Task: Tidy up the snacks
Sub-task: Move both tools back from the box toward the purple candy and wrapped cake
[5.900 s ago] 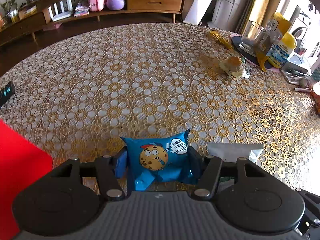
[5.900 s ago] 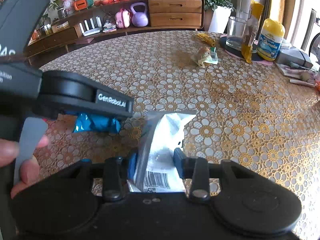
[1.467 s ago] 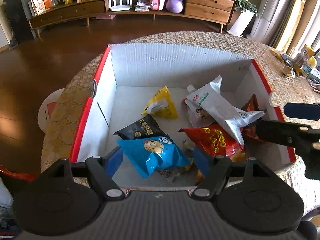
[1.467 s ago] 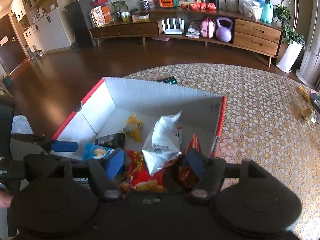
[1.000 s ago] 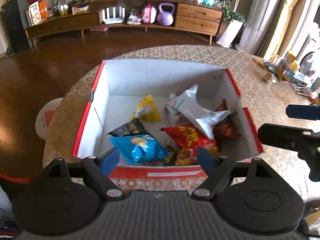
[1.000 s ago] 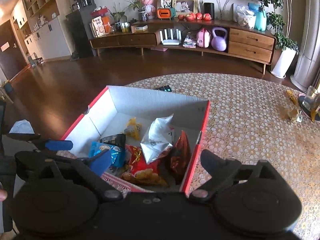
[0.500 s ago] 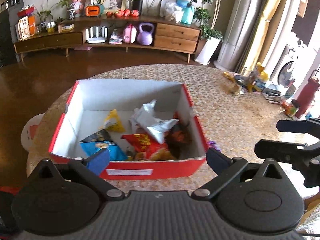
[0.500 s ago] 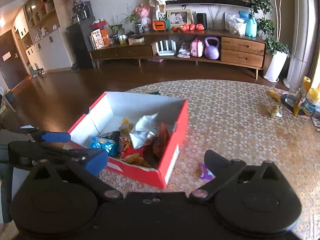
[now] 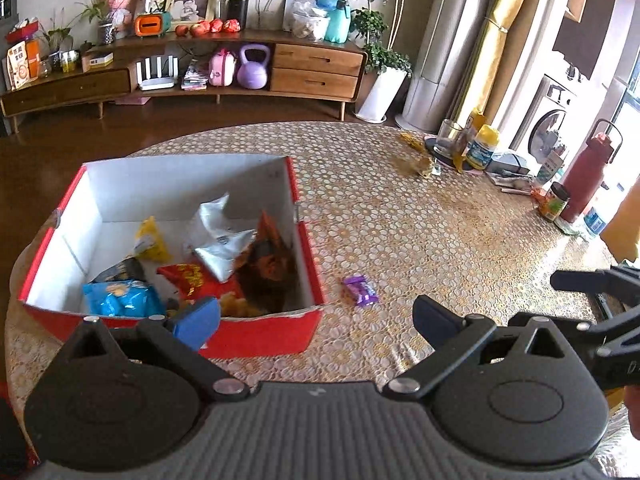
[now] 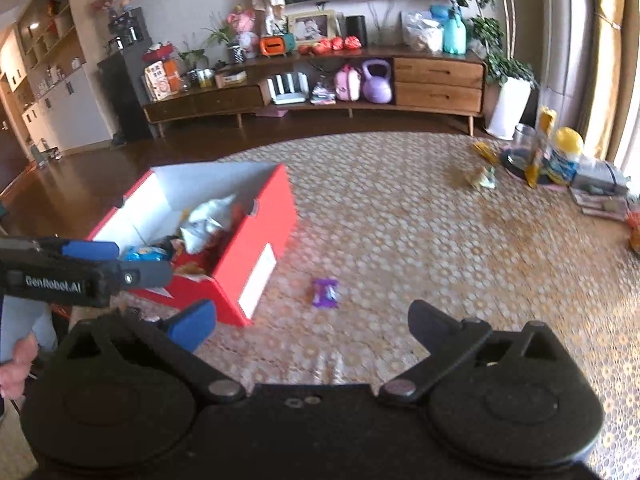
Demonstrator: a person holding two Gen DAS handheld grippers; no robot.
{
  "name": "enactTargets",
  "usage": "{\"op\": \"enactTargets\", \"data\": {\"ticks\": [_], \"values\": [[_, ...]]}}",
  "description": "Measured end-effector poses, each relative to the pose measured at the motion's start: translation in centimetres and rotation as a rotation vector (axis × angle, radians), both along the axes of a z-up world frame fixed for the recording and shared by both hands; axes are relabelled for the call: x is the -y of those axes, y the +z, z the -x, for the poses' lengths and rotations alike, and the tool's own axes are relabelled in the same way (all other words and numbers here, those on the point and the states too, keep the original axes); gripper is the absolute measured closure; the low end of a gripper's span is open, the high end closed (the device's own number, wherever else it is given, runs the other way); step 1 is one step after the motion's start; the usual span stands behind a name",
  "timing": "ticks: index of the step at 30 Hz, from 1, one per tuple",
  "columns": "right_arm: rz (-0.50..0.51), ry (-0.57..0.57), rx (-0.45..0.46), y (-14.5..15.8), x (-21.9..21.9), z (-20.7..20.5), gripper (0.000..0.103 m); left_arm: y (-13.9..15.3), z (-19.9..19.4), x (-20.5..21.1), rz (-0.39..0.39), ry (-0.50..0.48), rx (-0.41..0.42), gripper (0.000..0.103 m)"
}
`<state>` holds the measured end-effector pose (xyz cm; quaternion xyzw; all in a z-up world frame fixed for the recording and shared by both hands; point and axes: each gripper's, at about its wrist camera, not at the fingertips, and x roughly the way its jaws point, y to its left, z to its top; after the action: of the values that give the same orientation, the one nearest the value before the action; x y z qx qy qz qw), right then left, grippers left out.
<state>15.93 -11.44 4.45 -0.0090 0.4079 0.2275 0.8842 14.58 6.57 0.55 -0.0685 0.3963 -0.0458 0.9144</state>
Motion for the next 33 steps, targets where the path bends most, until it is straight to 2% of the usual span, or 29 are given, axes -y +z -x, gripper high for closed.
{"op": "enactTargets", "data": {"ticks": [11, 16, 24, 29, 33], "values": [[0.002, 0.021, -0.013, -2.7, 1.1, -0.1, 0.003, -1.7, 0.2, 0.4, -0.003, 0.025, 0.008, 0.0], [0.004, 0.034, -0.011, -3.6, 0.4, -1.0, 0.008, -1.8, 0.2, -0.6, -0.007, 0.042, 0.006, 0.0], [0.011, 0.041, 0.011, -6.0, -0.8, -2.6, 0.017, -2.4, 0.6, -0.8, -0.056, 0.039, 0.051, 0.0], [0.039, 0.047, 0.005, -7.0, -0.5, -5.0, 0.023, -2.9, -0.4, 2.2, -0.125, -0.053, 0.076, 0.0], [0.035, -0.039, -0.004, -6.5, 2.9, -9.6, 0.022, -3.6, -1.6, 5.6, -0.143, -0.074, 0.125, 0.0]]}}
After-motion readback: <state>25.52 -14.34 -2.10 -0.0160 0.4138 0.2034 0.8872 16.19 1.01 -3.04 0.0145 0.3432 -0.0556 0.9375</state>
